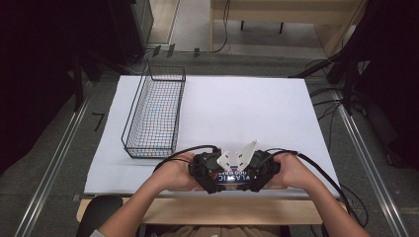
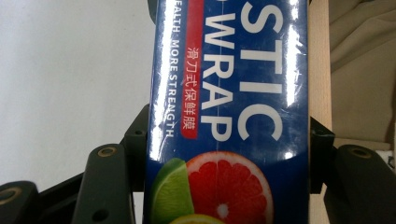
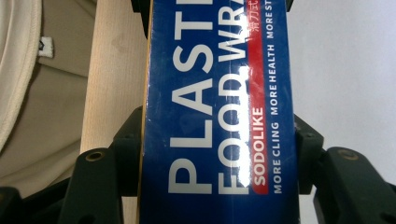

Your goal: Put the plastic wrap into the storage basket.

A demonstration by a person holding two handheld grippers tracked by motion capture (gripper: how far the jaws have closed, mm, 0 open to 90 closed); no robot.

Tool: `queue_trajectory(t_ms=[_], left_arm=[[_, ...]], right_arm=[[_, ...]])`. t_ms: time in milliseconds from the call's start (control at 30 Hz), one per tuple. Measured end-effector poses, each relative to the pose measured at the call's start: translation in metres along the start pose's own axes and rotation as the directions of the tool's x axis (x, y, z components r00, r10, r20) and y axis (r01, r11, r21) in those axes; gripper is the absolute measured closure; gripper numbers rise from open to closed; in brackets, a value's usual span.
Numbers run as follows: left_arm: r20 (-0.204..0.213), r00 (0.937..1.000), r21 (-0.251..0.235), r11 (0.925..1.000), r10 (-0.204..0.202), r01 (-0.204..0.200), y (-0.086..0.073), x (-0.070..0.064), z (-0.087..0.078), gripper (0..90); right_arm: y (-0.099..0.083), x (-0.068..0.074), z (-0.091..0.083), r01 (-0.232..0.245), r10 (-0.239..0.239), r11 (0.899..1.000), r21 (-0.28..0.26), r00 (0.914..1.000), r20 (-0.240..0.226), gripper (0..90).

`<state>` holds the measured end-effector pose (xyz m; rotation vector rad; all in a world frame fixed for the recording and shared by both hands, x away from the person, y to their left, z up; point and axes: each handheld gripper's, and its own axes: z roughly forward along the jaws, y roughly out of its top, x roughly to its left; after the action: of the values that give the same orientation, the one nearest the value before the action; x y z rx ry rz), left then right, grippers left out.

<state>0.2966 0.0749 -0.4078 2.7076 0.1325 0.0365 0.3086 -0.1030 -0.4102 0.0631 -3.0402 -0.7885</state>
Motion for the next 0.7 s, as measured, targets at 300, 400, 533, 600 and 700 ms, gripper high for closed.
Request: queue_trajectory(t_ms=[300,400,533,600,700], left_arm=[[0.007,0.9996,0.015,0.9995,-0.028,0.028,-0.002,0.003,-0.003,40.5],[0.003,0.9993,0.011,0.9992,-0.038,0.038,-0.004,0.004,-0.005,40.4],[-0.006,0.9982,0.000,0.9982,-0.059,0.059,-0.007,0.006,-0.008,40.4],[-0.011,0.9977,0.002,0.9977,-0.067,0.067,-0.009,0.007,-0.009,40.4],[-0.021,0.9975,0.003,0.9977,-0.068,0.068,-0.011,0.007,-0.010,40.3]], right_arm=[[-0.010,-0.005,-0.007,-0.039,0.040,0.998,-0.044,0.9989,0.023,30.3],[-0.017,-0.010,-0.010,-0.064,0.065,0.996,-0.068,0.9978,0.015,27.5],[-0.022,-0.013,-0.016,-0.100,0.103,0.991,-0.093,0.9943,0.028,21.4],[-0.026,-0.015,-0.021,-0.111,0.115,0.988,-0.108,0.9926,0.037,20.8],[-0.031,-0.018,-0.027,-0.120,0.125,0.984,-0.130,0.9918,0.028,19.5]])
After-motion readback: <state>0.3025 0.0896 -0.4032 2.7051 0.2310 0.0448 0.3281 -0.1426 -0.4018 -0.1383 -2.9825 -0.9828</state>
